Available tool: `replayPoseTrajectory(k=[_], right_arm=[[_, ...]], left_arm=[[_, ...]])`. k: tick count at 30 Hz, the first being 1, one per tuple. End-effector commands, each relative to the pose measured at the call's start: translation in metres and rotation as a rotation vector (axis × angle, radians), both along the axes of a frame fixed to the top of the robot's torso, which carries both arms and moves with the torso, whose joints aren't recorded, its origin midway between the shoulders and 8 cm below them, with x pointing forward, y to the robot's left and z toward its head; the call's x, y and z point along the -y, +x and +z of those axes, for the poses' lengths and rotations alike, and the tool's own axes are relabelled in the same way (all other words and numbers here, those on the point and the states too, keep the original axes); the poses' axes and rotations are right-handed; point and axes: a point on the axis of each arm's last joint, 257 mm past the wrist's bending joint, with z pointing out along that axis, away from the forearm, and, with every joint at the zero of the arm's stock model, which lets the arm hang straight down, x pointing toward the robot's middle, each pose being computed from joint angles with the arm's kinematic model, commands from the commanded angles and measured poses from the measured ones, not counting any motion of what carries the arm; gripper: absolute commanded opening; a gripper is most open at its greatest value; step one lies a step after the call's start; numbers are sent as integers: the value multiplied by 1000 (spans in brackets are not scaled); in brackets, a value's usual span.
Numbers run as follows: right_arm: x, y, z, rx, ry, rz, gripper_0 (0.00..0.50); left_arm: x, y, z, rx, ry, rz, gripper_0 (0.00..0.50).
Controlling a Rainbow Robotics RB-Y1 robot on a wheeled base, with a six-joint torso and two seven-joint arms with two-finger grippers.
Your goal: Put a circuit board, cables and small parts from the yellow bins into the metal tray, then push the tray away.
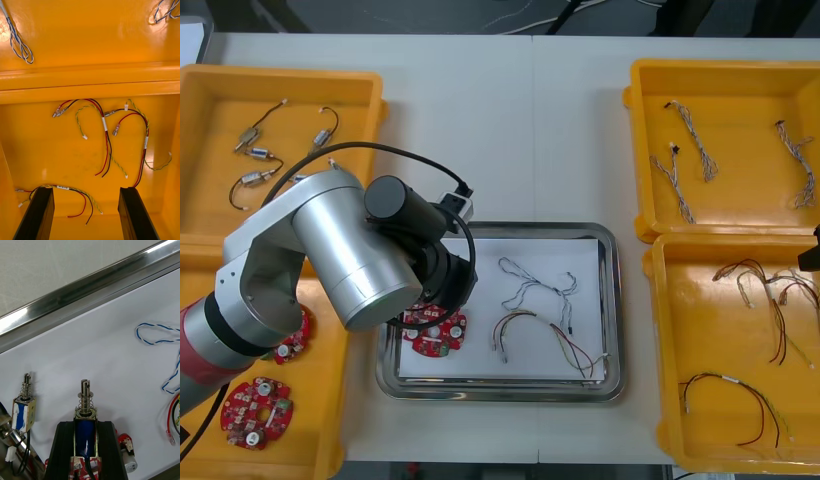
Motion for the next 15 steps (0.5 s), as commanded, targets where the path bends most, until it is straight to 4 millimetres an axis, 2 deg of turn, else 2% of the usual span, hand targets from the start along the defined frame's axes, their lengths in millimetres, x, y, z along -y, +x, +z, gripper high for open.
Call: replayPoseTrajectory(k=[1, 8, 15], right_arm=[[1, -1, 8, 29, -5, 4, 500], [1, -1, 8, 29, -5, 4, 500], [1, -1, 8, 29, -5, 4, 500]], left_arm=[[18, 3, 16, 4, -37, 62, 0], [14, 4, 26, -13, 4, 102, 0], [24, 18, 30, -21, -4, 140, 0]])
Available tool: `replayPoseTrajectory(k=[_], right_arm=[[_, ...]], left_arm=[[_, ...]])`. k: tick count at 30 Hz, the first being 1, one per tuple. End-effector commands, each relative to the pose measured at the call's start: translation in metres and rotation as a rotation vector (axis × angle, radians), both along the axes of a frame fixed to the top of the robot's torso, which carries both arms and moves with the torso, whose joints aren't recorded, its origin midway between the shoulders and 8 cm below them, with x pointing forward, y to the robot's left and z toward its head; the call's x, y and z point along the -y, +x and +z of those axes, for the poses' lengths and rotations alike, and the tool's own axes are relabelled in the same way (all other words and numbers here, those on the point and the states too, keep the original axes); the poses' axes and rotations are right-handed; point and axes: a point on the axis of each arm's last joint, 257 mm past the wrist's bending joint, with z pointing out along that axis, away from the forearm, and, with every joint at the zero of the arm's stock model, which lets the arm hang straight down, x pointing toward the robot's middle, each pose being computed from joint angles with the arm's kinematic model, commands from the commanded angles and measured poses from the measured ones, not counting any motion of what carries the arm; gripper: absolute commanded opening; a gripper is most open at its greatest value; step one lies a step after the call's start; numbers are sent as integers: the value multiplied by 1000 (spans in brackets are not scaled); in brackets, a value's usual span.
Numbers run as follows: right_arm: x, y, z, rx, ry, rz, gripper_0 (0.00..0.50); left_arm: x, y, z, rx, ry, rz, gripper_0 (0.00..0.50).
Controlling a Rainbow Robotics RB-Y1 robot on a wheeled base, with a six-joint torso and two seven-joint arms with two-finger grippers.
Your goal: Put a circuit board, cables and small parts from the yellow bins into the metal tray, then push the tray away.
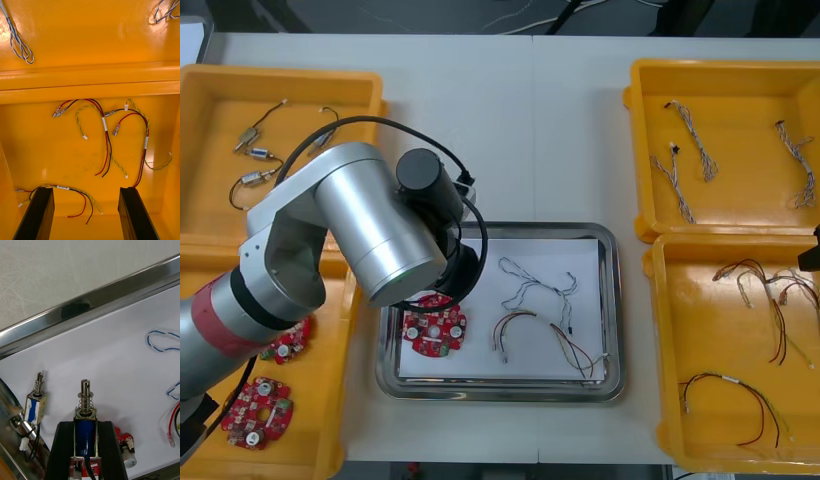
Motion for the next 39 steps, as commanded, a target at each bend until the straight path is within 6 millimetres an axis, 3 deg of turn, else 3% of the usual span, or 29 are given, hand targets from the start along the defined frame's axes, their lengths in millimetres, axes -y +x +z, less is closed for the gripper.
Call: replayPoseTrajectory(k=[1, 17, 39], right_arm=[[1, -1, 8, 29, -5, 4, 500], [1, -1, 8, 29, -5, 4, 500], [1, -1, 8, 29, -5, 4, 500]], left_arm=[[27, 15, 20, 30, -55, 63, 0], [39, 15, 18, 17, -57, 70, 0], [34, 13, -11, 1, 8, 71, 0]])
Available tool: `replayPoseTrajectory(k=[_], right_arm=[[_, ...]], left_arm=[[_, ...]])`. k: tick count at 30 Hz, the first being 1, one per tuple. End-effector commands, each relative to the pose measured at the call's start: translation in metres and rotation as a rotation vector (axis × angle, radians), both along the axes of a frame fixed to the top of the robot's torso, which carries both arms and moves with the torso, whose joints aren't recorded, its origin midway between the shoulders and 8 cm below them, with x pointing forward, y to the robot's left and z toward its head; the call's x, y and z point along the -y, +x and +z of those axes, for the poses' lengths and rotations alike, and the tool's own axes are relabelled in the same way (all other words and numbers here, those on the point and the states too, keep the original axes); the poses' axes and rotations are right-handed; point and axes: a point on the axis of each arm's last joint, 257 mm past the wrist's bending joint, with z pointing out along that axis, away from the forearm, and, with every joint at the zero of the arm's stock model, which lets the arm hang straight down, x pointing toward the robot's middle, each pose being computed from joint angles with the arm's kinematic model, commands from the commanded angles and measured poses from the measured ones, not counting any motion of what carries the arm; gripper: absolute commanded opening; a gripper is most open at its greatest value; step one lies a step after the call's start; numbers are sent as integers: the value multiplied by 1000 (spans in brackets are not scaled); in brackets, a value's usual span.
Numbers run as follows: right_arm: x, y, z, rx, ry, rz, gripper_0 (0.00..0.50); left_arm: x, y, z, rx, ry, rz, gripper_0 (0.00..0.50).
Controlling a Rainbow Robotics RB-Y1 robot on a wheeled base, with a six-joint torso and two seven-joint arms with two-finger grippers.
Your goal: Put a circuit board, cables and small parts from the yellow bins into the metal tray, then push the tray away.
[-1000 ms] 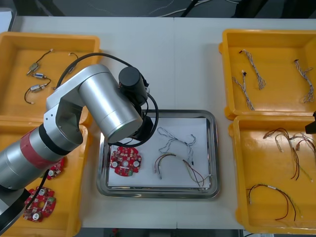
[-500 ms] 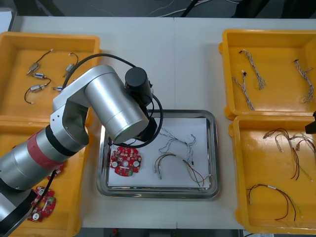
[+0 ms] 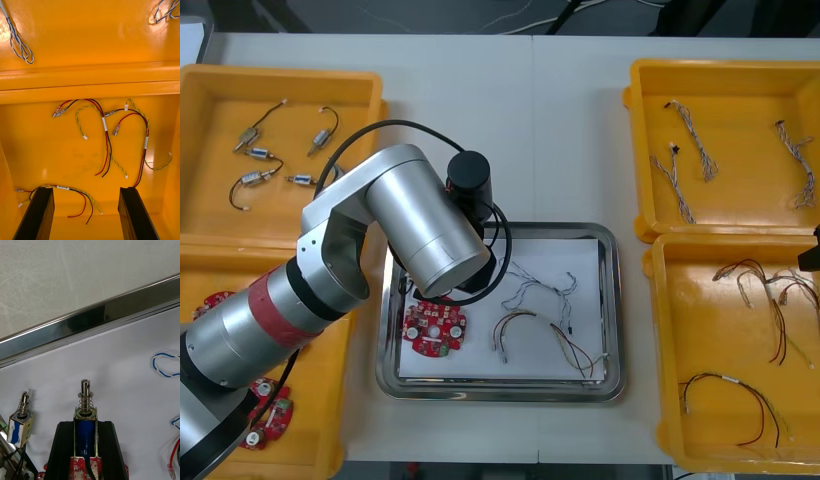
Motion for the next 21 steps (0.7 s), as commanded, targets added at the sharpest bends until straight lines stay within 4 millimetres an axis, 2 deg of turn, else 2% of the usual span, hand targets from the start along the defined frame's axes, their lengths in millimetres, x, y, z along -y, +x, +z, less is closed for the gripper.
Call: replayPoseTrajectory(k=[1, 21], right_arm=[[1, -1, 8, 29, -5, 4, 500], [1, -1, 8, 29, -5, 4, 500]], left_arm=[[22, -2, 6, 20, -38, 5, 0], [23, 3, -8, 22, -25, -12, 0]])
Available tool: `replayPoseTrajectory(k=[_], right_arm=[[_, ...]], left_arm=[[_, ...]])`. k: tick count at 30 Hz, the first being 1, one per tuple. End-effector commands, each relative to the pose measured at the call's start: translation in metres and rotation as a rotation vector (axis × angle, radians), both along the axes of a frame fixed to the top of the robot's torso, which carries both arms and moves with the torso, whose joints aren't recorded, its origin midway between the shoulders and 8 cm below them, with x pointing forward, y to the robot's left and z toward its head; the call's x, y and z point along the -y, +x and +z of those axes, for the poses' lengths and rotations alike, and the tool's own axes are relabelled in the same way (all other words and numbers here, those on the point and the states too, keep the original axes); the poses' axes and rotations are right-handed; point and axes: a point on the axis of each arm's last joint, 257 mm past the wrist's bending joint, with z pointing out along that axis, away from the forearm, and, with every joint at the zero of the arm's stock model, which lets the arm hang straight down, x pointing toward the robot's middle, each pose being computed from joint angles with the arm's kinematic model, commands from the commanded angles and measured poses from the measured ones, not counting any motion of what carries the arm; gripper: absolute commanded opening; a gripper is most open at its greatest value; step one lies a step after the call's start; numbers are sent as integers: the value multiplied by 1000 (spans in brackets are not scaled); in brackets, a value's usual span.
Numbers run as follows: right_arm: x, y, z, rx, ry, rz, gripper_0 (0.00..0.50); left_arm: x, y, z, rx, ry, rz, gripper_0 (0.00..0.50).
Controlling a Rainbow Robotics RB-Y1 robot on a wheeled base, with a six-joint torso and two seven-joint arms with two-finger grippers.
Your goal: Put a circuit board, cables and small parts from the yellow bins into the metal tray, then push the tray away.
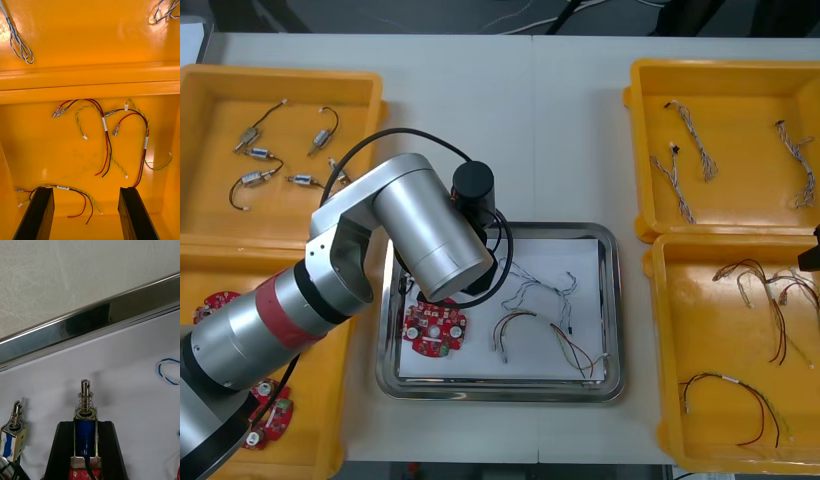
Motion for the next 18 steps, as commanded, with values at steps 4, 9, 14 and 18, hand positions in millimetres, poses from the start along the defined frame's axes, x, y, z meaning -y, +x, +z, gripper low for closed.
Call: replayPoseTrajectory(k=[4, 9, 14, 18], right_arm=[[1, -1, 8, 29, -5, 4, 500], [1, -1, 8, 29, -5, 4, 500], [1, -1, 8, 29, -5, 4, 500], [1, -1, 8, 29, -5, 4, 500]], left_arm=[[22, -3, 4, 15, -33, -11, 0], [22, -2, 4, 16, -32, -12, 130], [22, -2, 4, 19, -30, -11, 474], [22, -2, 5, 20, -33, -9, 500]])
